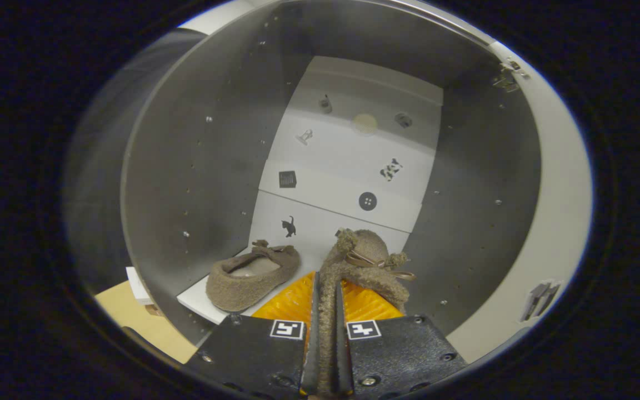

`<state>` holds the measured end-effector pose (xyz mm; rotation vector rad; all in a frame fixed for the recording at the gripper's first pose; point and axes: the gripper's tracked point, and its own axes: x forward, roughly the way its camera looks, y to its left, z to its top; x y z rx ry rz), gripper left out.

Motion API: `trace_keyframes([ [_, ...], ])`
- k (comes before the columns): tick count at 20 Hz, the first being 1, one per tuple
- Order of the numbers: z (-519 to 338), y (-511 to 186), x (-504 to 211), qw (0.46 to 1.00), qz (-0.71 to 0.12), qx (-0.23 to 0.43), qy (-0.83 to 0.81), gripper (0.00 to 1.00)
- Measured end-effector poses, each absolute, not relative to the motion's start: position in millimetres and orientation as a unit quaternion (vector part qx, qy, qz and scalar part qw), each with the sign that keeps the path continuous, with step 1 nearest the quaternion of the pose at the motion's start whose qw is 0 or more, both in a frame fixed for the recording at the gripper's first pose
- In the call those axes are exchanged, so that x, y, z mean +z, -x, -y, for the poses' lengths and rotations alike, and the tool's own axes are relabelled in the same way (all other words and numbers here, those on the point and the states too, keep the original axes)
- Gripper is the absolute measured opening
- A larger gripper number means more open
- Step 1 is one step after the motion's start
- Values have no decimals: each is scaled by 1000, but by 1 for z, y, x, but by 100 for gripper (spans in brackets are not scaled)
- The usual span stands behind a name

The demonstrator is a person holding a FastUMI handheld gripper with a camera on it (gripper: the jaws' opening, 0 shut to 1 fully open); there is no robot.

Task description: Open the shoe cabinet door, grab the shoes and put them into the shoe cabinet, then close the shoe cabinet door.

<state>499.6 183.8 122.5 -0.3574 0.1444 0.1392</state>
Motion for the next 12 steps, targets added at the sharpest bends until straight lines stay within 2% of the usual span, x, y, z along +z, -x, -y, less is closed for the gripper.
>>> trace_keyframes([
  [7,-179,-570,89,951,-94,42,292,15],
  [9,-177,-582,74,950,-117,40,285,15],
  [12,-189,-591,54,962,-159,75,207,15],
])
